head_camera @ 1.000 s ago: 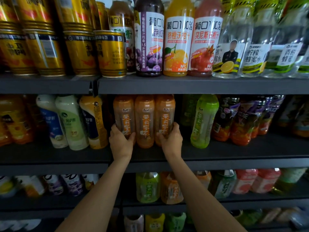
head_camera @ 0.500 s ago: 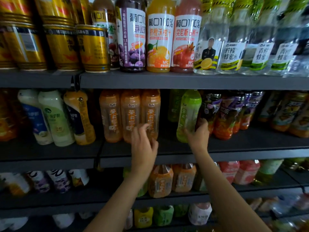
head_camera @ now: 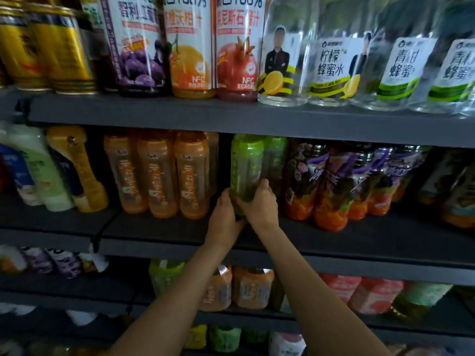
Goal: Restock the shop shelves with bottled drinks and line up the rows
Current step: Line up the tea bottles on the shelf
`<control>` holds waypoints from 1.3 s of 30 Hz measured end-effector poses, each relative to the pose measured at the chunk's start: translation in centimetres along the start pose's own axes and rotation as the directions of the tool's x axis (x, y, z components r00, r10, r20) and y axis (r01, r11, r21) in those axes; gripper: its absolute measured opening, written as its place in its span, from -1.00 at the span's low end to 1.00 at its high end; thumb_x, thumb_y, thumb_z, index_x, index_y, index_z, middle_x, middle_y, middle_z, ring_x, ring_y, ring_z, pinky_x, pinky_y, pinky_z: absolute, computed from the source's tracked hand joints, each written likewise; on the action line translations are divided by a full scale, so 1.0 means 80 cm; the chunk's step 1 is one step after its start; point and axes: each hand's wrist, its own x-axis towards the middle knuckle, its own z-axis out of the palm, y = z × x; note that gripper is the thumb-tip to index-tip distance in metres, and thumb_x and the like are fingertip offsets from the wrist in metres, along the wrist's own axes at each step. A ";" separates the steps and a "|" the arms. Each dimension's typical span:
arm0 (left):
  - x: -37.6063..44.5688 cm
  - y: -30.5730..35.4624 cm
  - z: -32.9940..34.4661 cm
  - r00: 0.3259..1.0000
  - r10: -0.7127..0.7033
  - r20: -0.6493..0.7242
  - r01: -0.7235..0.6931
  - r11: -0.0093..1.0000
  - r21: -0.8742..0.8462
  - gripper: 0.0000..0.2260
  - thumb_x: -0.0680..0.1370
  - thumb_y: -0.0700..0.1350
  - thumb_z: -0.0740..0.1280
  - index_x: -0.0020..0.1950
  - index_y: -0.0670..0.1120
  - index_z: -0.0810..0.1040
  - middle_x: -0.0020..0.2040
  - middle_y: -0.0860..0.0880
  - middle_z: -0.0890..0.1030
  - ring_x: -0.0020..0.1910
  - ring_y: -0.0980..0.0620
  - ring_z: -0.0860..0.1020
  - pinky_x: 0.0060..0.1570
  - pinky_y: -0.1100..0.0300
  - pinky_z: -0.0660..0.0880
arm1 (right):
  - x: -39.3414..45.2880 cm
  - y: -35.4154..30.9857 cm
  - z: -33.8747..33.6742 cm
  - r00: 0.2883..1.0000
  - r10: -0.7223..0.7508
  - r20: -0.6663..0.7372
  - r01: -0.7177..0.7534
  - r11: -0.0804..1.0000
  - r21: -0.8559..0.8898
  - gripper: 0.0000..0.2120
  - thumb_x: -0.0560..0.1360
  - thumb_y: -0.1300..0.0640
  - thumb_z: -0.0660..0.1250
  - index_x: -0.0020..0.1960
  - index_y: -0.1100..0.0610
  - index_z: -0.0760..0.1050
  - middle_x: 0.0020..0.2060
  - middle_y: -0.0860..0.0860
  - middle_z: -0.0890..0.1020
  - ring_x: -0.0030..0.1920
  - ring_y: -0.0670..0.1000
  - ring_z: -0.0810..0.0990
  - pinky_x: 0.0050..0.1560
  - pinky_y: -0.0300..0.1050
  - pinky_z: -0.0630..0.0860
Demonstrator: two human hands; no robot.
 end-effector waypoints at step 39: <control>-0.007 -0.036 -0.027 0.994 0.093 -0.060 -0.083 0.984 0.157 -0.32 0.44 0.03 0.41 0.45 -0.16 0.20 0.35 -0.09 0.42 0.34 -0.01 0.39 0.22 0.26 0.32 | 0.048 0.023 -0.007 0.997 -0.011 0.074 0.005 0.997 0.081 -0.35 0.37 0.05 0.47 0.34 0.25 0.28 0.24 0.18 0.48 0.31 0.16 0.38 0.23 -0.03 0.36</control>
